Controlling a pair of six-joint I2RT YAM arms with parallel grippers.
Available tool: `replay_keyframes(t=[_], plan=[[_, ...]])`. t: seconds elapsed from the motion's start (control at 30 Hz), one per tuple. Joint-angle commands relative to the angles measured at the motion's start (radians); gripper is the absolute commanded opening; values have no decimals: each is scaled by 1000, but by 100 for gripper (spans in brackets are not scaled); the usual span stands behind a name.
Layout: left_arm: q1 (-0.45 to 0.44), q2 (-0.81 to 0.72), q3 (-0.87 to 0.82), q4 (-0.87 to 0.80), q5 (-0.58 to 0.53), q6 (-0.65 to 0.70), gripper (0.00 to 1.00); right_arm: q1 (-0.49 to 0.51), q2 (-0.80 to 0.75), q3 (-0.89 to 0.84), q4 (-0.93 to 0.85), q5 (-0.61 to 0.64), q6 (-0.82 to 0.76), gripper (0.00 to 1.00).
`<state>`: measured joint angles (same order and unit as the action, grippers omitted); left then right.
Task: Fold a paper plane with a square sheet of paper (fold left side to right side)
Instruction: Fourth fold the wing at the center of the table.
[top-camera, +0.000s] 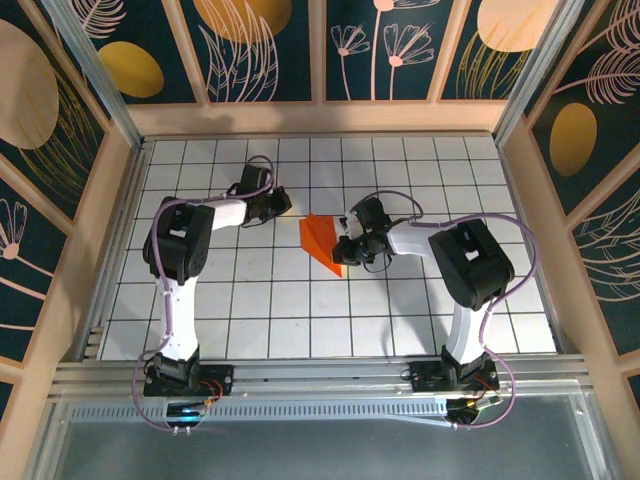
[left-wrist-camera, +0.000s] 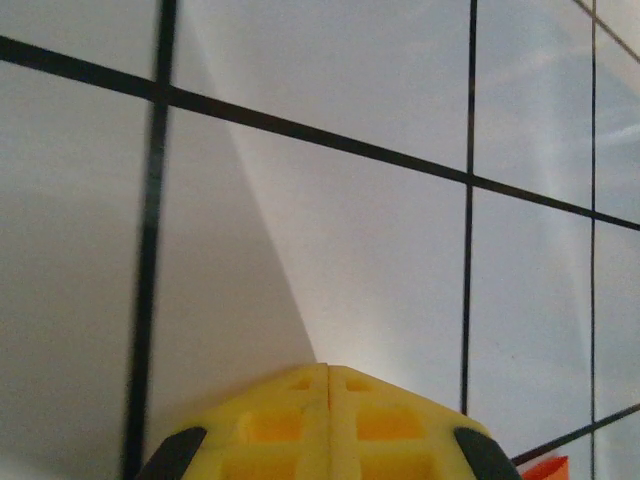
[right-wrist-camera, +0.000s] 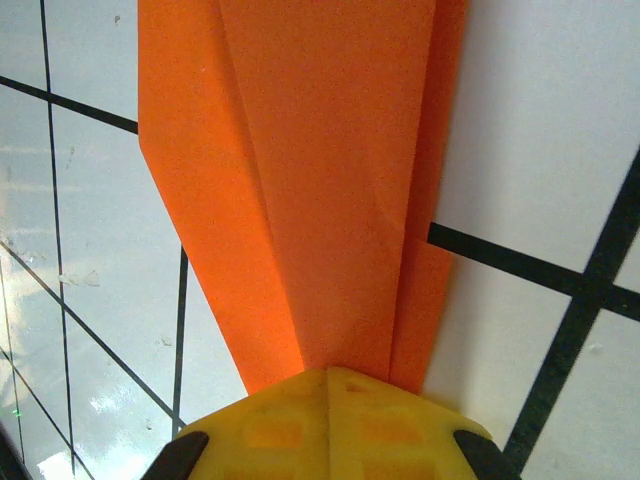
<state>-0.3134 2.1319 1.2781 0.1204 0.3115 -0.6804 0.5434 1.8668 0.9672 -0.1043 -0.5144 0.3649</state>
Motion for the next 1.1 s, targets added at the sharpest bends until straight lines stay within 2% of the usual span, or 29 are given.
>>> replay_keyframes(t=[0.0,0.17,0.37,0.67,0.83,1.07], plan=[[-17,-119,-103,29,24,36,0,-3,83,-39,-159,157,-18,0],[-111,-238,-207,61,134,37,0,-7,88,-29,-161,162,-23,0],[-195,-184,-191,99,213,-10,0,-7,80,-41,-148,158,-12,0],[-233,-83,-116,92,206,-2,0,-5,78,-48,-143,157,-10,0],[-232,-51,-102,20,149,8,0,-7,67,-38,-137,146,-11,0],[-232,-50,-143,22,108,-2,0,-14,26,12,-68,43,17,0]])
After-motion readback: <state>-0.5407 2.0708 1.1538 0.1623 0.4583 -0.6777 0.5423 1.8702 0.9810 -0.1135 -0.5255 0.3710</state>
